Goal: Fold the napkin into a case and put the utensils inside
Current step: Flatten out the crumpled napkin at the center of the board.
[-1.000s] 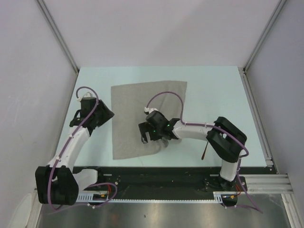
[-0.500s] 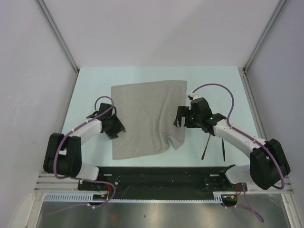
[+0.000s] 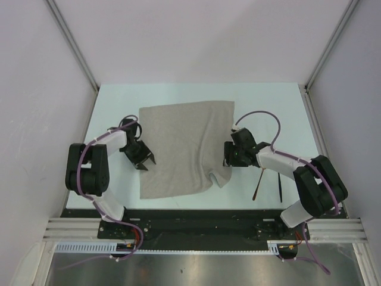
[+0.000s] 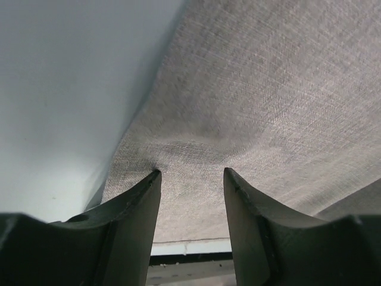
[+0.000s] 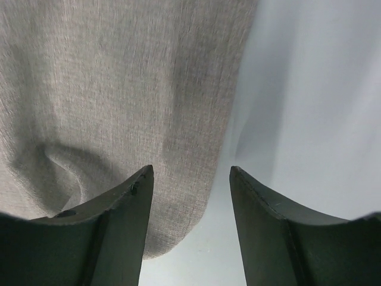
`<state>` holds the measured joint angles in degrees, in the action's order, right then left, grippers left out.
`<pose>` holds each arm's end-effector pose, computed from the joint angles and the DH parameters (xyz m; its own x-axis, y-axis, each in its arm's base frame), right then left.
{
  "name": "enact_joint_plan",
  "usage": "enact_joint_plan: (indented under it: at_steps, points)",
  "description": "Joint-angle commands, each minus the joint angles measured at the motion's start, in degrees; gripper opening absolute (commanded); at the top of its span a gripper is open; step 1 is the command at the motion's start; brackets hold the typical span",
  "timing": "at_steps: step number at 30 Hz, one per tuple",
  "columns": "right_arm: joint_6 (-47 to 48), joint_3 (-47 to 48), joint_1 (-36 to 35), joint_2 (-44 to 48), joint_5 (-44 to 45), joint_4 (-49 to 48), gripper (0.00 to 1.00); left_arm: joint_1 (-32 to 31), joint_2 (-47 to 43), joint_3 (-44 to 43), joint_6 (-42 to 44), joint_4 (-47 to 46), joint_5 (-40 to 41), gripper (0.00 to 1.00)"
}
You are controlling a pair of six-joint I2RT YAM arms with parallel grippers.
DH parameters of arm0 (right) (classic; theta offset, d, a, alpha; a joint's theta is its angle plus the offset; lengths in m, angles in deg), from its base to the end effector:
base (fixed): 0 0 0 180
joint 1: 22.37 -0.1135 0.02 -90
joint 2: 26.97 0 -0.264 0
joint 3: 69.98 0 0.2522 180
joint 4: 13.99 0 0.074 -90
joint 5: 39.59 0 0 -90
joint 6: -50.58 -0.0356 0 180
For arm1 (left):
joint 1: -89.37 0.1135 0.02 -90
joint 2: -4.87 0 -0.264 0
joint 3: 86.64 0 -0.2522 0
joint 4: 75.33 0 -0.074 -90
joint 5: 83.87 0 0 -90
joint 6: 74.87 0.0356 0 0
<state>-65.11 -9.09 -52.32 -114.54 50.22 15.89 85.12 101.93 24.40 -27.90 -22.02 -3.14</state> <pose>0.2552 0.1472 0.1726 -0.8687 -0.0002 -0.4954 -0.1379 0.9606 0.2414 0.2900 -0.0273 0.1488 -0.7871 -0.6168 -0.0005 -0.6019 0.7682 -0.2184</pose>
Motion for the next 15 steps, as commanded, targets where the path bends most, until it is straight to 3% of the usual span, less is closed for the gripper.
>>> enact_joint_plan:
  at_steps: [1,7,15]
  points:
    - [-0.9,-0.4,-2.9,-1.4,5.0,-0.7,0.58,5.5,5.3,-1.4,4.5,-3.6,11.8,0.53]
    - [-2.3,4.3,-9.1,-8.7,18.5,5.4,0.43,4.6,-0.7,1.9,5.8,-4.5,14.8,0.52]
    - [-1.3,5.0,-3.6,-11.6,23.0,6.7,0.15,-1.4,-20.8,5.4,9.5,-2.3,11.6,0.55]
